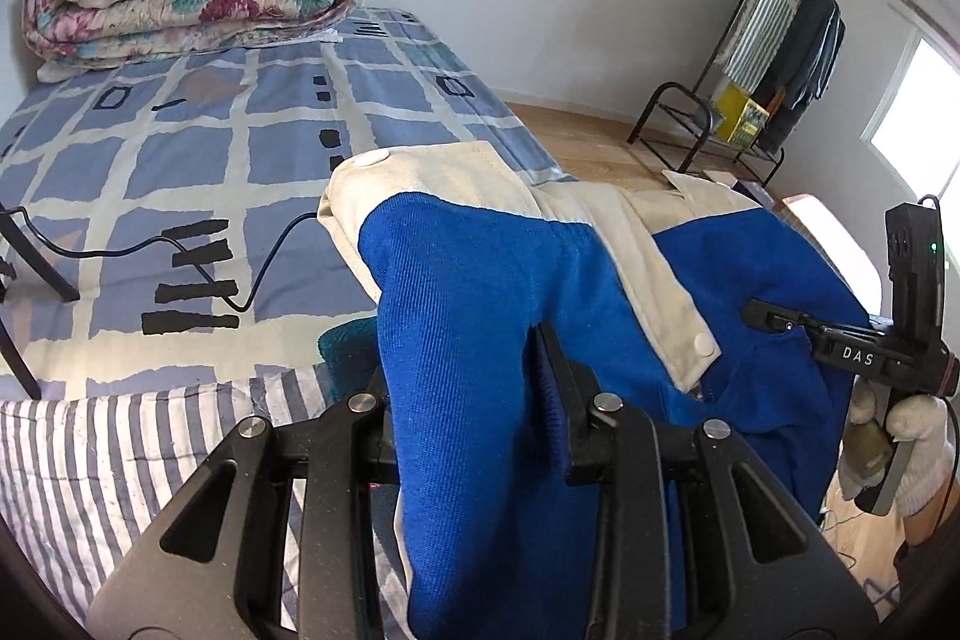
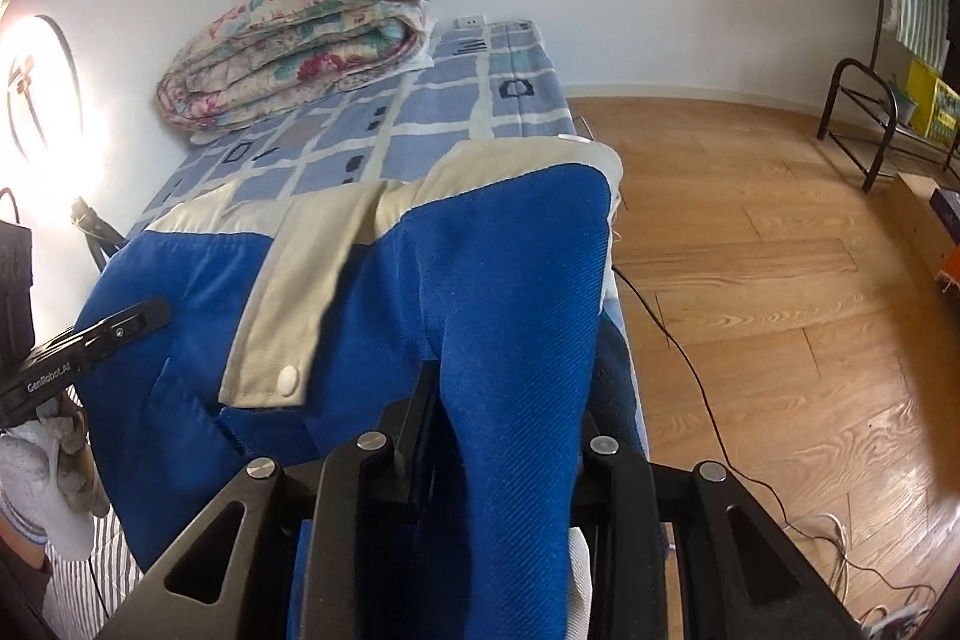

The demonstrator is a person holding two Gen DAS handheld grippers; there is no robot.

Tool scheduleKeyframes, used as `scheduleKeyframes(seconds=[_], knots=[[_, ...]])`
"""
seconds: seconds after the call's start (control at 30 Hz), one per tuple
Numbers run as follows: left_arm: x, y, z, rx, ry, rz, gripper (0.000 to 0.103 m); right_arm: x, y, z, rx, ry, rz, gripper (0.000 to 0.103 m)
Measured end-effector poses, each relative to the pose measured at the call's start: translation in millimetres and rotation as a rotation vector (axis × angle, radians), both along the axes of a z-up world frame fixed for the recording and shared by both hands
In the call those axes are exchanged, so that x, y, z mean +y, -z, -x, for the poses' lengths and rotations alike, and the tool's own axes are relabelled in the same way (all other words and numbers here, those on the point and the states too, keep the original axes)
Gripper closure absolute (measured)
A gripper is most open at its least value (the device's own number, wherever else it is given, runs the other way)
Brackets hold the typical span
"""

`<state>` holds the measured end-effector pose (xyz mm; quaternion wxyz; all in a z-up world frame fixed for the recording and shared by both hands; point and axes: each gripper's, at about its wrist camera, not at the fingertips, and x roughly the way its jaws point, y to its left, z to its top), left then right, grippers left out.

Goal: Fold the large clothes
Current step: 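Carry the held bundle with both tools toward the checkered mattress, then lower the bundle onto the mattress and open both tools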

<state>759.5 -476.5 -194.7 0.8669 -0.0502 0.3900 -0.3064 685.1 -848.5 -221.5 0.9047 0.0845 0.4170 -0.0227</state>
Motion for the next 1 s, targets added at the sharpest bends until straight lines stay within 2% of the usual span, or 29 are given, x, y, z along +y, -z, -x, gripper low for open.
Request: scheduleKeyframes(seconds=[0.17,0.33,0.4,0.5,0.53,0.57,0.6,0.73,0.8,1.0], knots=[[-3,1,2,-0.023,0.005,-0.021,0.068,-7,7,-1,0.001,0.015,-0.034,0.065],[0,2,2,-0.018,-0.005,-0.023,0.062,-15,9,0,0.01,0.047,-0.057,0.056],[2,1,4,-0.024,-0.008,-0.03,0.058,-15,9,2,0.013,0.063,-0.041,0.049],[4,0,7,-0.032,-0.015,-0.052,0.044,-15,6,6,0.017,0.093,-0.018,0.041],[5,-1,9,-0.029,-0.018,-0.057,0.035,-16,5,8,0.018,0.102,-0.013,0.039],[7,-1,10,-0.024,-0.02,-0.059,0.033,-16,4,10,0.019,0.117,-0.006,0.036],[9,-1,12,-0.019,-0.024,-0.063,0.032,-17,3,13,0.022,0.136,0.002,0.032],[17,-5,24,-0.02,-0.028,-0.092,0.032,-15,-4,24,0.025,0.168,0.021,0.03],[23,-11,33,-0.033,-0.032,-0.096,0.032,-11,-11,33,0.019,0.188,0.045,0.026],[47,-37,69,-0.065,-0.042,-0.065,0.031,8,-42,68,-0.04,0.203,0.062,0.026]])
